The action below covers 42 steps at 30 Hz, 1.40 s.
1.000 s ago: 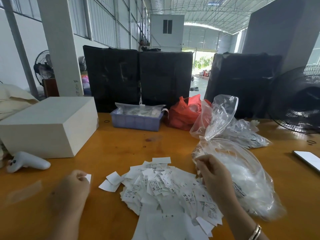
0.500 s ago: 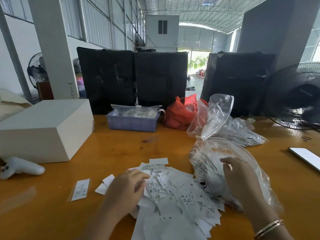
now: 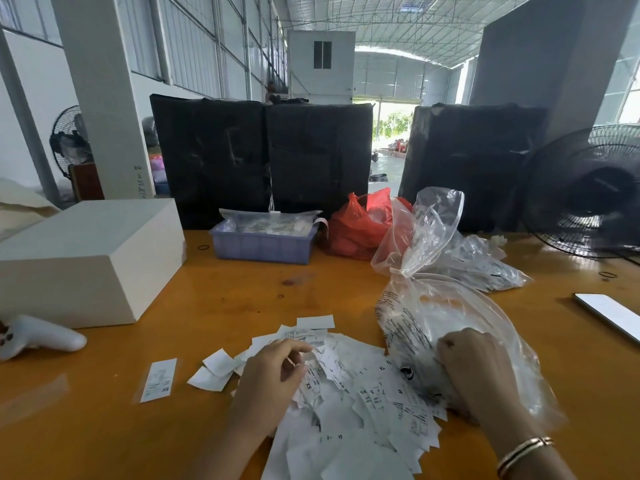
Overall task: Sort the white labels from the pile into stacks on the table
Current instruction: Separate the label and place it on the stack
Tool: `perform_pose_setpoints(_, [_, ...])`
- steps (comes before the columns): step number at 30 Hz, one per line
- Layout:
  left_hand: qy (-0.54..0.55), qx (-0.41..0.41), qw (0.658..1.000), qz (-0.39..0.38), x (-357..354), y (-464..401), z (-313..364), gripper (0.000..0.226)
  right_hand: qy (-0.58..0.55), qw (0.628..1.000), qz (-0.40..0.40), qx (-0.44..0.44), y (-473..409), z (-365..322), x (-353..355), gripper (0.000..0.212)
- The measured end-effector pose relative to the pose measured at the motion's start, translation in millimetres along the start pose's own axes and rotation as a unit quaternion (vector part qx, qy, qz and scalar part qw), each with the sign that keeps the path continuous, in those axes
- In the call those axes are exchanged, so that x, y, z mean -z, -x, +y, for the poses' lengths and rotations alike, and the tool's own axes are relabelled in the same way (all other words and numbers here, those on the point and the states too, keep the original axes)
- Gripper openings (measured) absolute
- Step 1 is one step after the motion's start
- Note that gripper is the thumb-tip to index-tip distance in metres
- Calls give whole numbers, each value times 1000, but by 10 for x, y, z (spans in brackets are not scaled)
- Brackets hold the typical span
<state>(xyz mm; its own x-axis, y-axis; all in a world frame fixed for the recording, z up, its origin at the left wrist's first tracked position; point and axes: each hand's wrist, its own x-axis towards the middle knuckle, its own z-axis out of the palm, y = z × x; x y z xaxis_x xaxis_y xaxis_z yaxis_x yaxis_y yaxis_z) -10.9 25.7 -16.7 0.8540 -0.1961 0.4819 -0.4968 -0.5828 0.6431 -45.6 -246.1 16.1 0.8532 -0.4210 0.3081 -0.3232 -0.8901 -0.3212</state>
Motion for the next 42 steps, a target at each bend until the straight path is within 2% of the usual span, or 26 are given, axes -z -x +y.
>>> perform_pose_setpoints(2, [5,11,1000,-1,-8,9,-4,20,-41,998,44,11,-8,4,-16,26])
perform_pose_setpoints(4, [-2,22,1000,2,-12,4,3,17,-108,985,126,38,5,-21,12,14])
perform_pose_setpoints(6, [-5,27,999,26,-2,-12,24,15,-191,954,215,86,30,-110,103,6])
perform_pose_setpoints(7, [7,28,999,42,14,-20,46,15,-237,934,242,111,55,-182,148,7])
perform_pose_setpoints(8, [31,29,997,57,35,-25,78,13,-300,916,237,125,103,-276,178,9])
perform_pose_setpoints(9, [66,32,995,64,60,-27,112,12,-375,898,193,123,163,-385,197,11])
perform_pose_setpoints(11, [149,46,987,42,120,-28,192,23,-502,859,36,92,321,-634,169,15])
perform_pose_setpoints(13, [227,59,972,-18,169,-22,241,44,-554,824,-100,70,484,-849,76,17])
perform_pose_setpoints(14, [254,59,964,-51,184,-18,248,56,-558,815,-137,71,543,-921,20,19])
perform_pose_setpoints(16, [269,53,956,-109,189,-14,247,68,-554,813,-158,85,625,-1016,-60,22])
perform_pose_setpoints(18, [262,54,954,-134,189,-8,267,49,-555,813,-150,90,657,-1058,-126,24])
perform_pose_setpoints(20, [256,76,955,-127,212,-7,276,29,-561,810,-150,81,659,-1082,-168,25])
perform_pose_setpoints(24, [232,134,951,-151,290,-22,221,25,-590,786,-170,68,632,-1119,-214,21])
perform_pose_setpoints(26, [216,167,956,-111,308,-43,176,12,-590,786,-170,65,625,-1126,-246,18])
perform_pose_setpoints(27, [201,181,960,-68,328,-62,130,9,-573,801,-158,74,624,-1118,-272,17])
perform_pose_setpoints(29, [123,204,971,26,394,-92,-20,10,-453,873,-112,144,616,-1079,-311,17])
perform_pose_setpoints(30, [69,215,973,50,437,-98,-98,12,-352,910,-100,195,617,-1061,-335,17])
perform_pose_setpoints(31, [21,227,972,49,466,-97,-176,15,-251,931,-102,245,623,-1047,-364,23])
perform_pose_setpoints(33, [-19,254,967,-10,430,-83,-274,19,-113,938,-121,306,634,-1027,-452,41])
perform_pose_setpoints(35, [-16,269,961,-61,310,-72,-270,24,-61,937,-116,324,635,-1023,-496,49])
perform_pose_setpoints(39, [67,267,960,-42,184,-86,-179,31,-79,941,-69,323,623,-990,-416,42])
perform_pose_setpoints(42, [68,259,963,-41,129,-91,-122,29,-82,938,-6,336,630,-934,-370,26])
